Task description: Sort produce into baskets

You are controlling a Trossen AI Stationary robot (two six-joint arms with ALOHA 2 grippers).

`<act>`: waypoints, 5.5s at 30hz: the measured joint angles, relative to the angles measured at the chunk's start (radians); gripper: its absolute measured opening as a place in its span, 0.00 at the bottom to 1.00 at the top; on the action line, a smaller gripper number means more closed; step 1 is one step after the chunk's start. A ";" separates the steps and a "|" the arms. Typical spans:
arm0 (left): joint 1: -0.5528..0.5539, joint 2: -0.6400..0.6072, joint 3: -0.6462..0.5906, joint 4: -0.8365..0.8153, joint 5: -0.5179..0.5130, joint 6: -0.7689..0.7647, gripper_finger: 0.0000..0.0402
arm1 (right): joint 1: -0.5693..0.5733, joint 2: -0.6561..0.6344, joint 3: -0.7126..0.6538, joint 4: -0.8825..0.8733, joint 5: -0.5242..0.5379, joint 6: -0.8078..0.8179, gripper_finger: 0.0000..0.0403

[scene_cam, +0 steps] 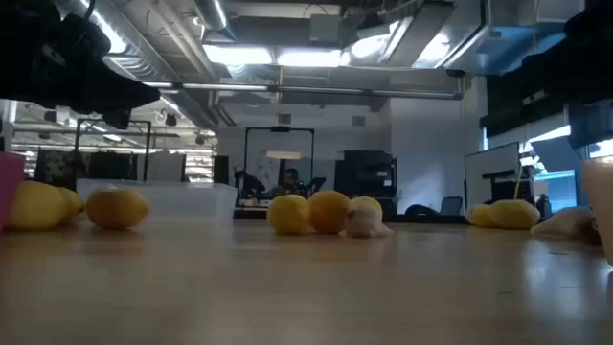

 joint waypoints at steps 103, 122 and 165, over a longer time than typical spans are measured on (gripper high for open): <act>0.001 0.288 0.000 0.526 -0.047 0.079 0.01 | -0.167 0.754 0.365 0.145 0.488 0.158 0.01; 0.001 0.294 0.000 0.524 -0.046 0.080 0.01 | -0.278 1.238 0.623 0.245 0.381 0.185 0.10; -0.001 0.294 0.000 0.517 -0.047 0.025 0.01 | -0.400 1.652 0.706 0.107 0.086 0.471 0.56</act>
